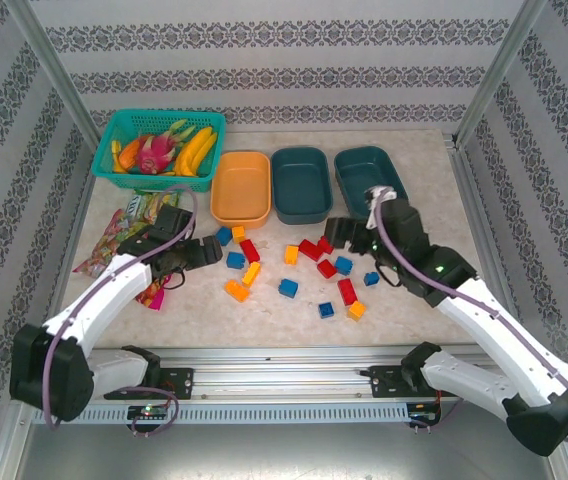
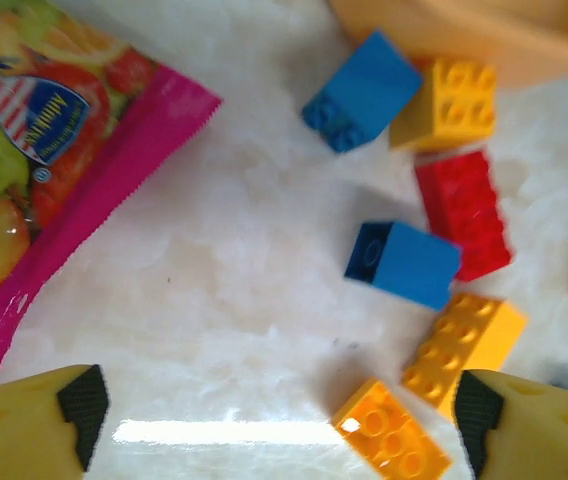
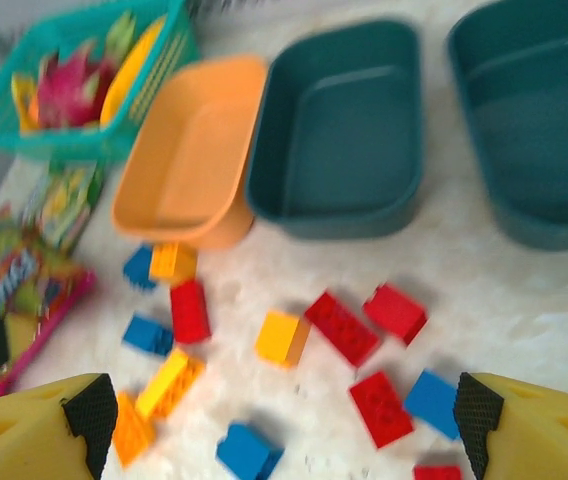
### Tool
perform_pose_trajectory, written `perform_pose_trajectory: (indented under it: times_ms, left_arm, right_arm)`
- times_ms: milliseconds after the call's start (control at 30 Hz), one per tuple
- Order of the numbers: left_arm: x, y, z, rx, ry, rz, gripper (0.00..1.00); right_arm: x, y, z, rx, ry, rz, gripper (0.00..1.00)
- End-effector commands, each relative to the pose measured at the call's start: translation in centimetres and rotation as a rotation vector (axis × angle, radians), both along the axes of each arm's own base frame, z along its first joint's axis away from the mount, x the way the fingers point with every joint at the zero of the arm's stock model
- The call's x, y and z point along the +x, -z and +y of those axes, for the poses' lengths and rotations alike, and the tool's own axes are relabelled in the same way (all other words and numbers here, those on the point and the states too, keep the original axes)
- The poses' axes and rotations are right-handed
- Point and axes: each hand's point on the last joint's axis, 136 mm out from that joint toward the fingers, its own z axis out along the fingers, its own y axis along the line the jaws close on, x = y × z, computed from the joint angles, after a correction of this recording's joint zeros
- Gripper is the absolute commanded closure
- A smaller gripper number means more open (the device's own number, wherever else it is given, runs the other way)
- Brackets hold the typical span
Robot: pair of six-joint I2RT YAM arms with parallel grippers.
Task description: Sort the legos into containers by color
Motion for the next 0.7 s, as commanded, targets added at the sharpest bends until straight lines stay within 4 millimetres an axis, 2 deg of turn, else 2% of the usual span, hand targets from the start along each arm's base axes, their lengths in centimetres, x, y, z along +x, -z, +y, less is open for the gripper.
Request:
perform_pose_trajectory:
  times_ms: [0, 100, 333, 500, 667]
  left_arm:
    - [0.9, 0.3, -1.6, 0.041, 0.2, 0.012, 0.12]
    - [2.9, 1.2, -2.1, 0.105, 0.288, 0.037, 0.15]
    - [6.5, 3.2, -2.4, 0.232, 0.437, 0.119, 0.32]
    - [8.0, 5.1, -2.2, 0.287, 0.485, 0.064, 0.33]
    - [9.1, 6.2, -2.8, 0.276, 0.483, 0.03, 0.33]
  right_arm:
    - [-0.8, 1.9, 2.1, -0.002, -0.093, 0.014, 0.11]
    - [-0.6, 2.8, 2.7, 0.012, -0.095, 0.035, 0.11]
    - [-0.2, 2.8, 3.0, 0.003, -0.093, 0.04, 0.11]
    - [0.0, 2.7, 2.8, -0.005, -0.084, 0.036, 0.1]
    - [0.1, 2.9, 2.7, -0.003, -0.071, 0.046, 0.1]
